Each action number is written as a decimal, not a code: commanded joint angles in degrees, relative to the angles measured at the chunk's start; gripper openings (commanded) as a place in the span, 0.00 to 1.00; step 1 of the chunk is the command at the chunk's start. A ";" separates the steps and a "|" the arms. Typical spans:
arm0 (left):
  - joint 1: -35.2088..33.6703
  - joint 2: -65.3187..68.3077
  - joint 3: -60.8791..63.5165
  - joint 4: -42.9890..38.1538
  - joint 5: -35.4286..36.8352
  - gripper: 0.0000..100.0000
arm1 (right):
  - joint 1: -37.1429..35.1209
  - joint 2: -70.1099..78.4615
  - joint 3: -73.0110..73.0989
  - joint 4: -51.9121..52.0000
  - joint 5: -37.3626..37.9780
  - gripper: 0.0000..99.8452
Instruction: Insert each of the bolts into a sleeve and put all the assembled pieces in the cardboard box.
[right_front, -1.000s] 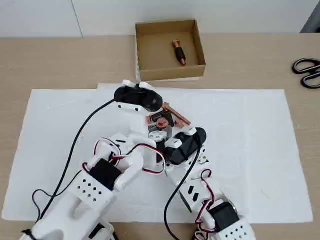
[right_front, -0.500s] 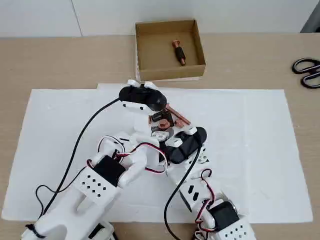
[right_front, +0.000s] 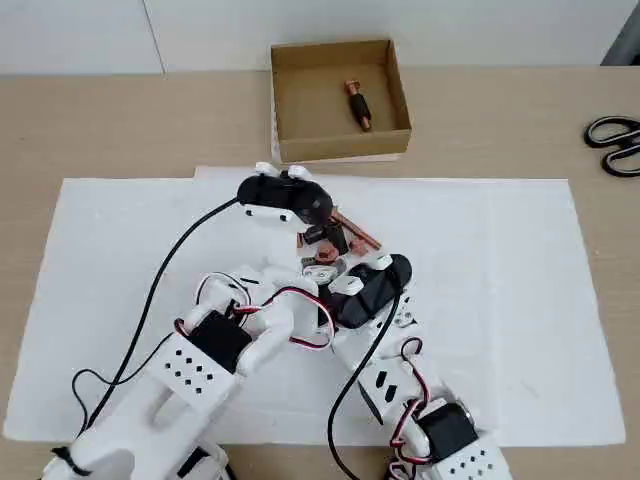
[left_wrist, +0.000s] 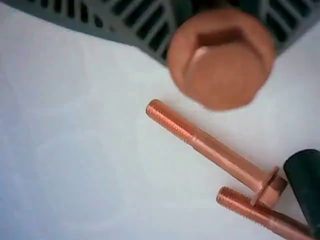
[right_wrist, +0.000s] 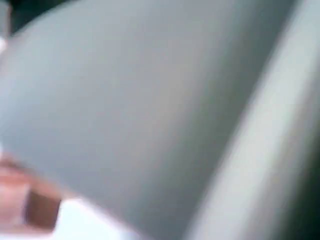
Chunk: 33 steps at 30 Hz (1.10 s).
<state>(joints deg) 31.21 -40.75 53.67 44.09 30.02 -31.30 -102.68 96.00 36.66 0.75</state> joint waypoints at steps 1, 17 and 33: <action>-0.62 1.49 2.59 2.20 0.26 0.01 | 0.13 -1.27 0.53 -0.31 -0.35 0.00; 2.99 1.49 5.14 2.55 -5.10 0.01 | 0.13 -1.27 0.53 -0.22 -0.35 0.00; 2.64 1.49 5.23 2.64 -4.92 0.20 | 0.13 -1.27 0.53 -0.22 -0.35 0.00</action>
<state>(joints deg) 33.49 -40.84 56.57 44.44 25.80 -30.86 -102.51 96.09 37.01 0.92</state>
